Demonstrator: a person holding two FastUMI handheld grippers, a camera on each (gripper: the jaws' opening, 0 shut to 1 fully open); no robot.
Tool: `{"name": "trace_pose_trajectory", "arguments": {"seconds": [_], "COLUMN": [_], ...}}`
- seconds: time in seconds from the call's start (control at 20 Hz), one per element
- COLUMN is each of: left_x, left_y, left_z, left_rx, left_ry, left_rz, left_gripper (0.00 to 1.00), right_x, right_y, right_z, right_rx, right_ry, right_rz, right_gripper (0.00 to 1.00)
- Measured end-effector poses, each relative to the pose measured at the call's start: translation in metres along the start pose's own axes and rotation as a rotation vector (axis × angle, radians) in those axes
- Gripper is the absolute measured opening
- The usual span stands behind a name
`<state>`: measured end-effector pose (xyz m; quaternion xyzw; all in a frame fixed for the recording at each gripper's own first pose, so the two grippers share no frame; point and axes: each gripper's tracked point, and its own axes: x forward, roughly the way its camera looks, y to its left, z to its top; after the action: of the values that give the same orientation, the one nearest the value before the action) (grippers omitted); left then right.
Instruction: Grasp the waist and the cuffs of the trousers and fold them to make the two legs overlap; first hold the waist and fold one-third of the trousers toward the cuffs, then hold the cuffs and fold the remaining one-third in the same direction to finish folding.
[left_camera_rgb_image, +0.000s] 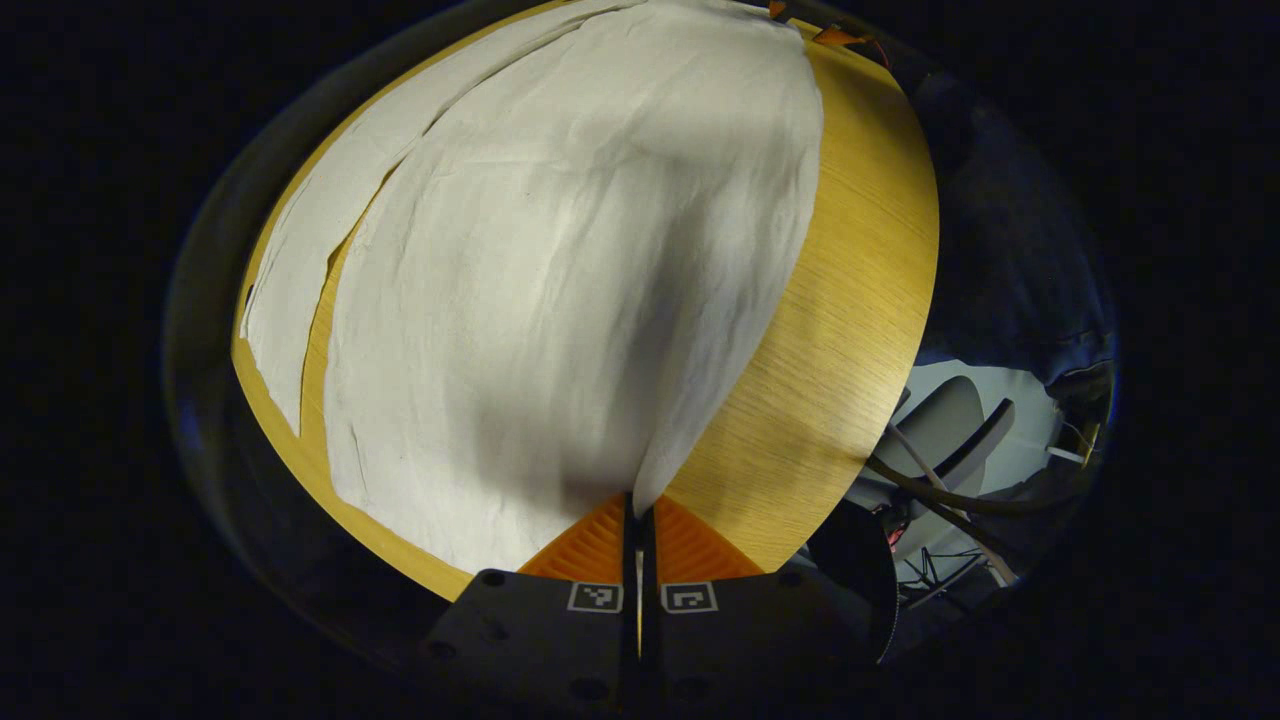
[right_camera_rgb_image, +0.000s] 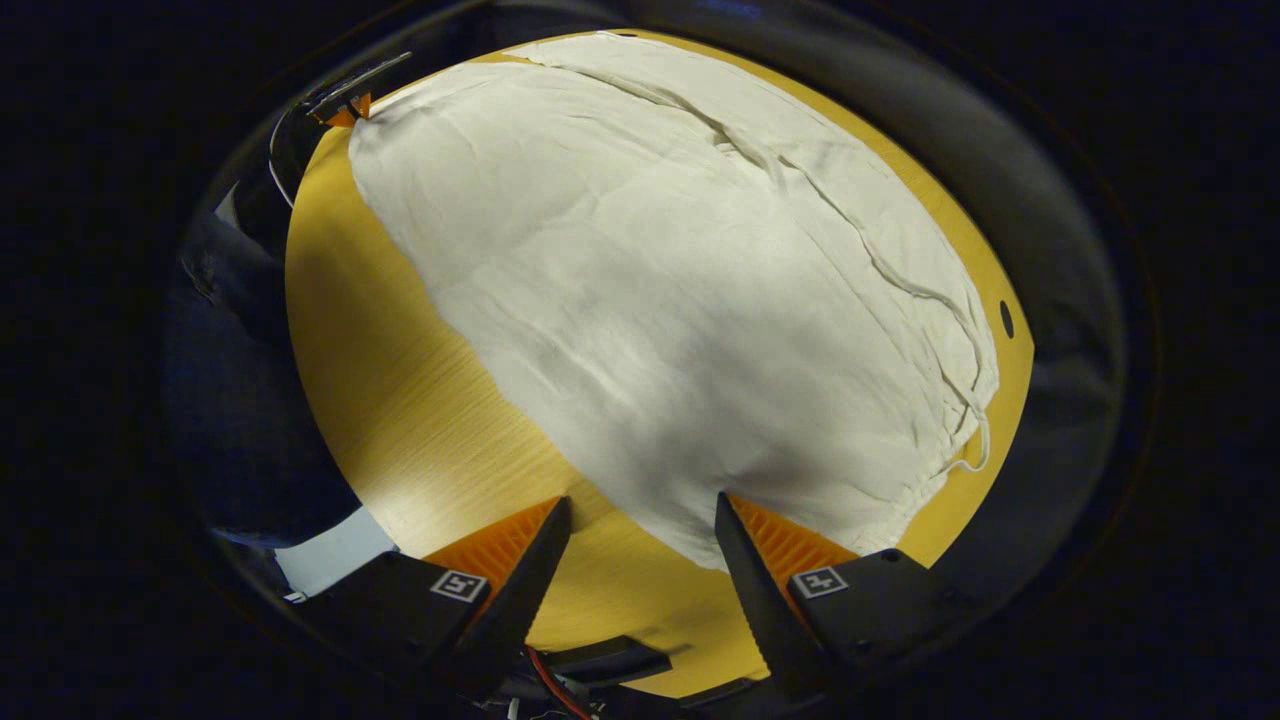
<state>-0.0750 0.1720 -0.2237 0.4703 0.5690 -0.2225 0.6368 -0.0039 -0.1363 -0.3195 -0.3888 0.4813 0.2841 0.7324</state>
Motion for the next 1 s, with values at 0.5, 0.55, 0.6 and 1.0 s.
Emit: {"name": "trace_pose_trajectory", "arguments": {"seconds": [0.5, 0.55, 0.6, 1.0], "left_x": [-0.001, -0.001, 0.0, -0.005], "left_y": [-0.003, -0.002, -0.002, 0.019], "left_z": [0.0, 0.0, 0.0, 0.004], "left_rx": [-0.029, -0.033, -0.041, -0.259], "left_ry": [0.014, 0.013, 0.01, -0.027], "left_rz": [-0.006, -0.007, -0.008, 0.1], "left_gripper": [0.0, 0.0, 0.0, 0.0], "right_x": [0.003, 0.004, 0.002, -0.013], "right_y": [-0.017, -0.017, -0.018, -0.027], "right_z": [0.001, 0.0, -0.001, 0.015], "right_rx": [0.013, 0.022, 0.024, 0.115], "right_ry": [0.046, 0.05, 0.051, -0.06], "right_rz": [-0.012, -0.017, -0.03, -0.148], "right_gripper": [0.19, 0.13, 0.1, 0.04]}}
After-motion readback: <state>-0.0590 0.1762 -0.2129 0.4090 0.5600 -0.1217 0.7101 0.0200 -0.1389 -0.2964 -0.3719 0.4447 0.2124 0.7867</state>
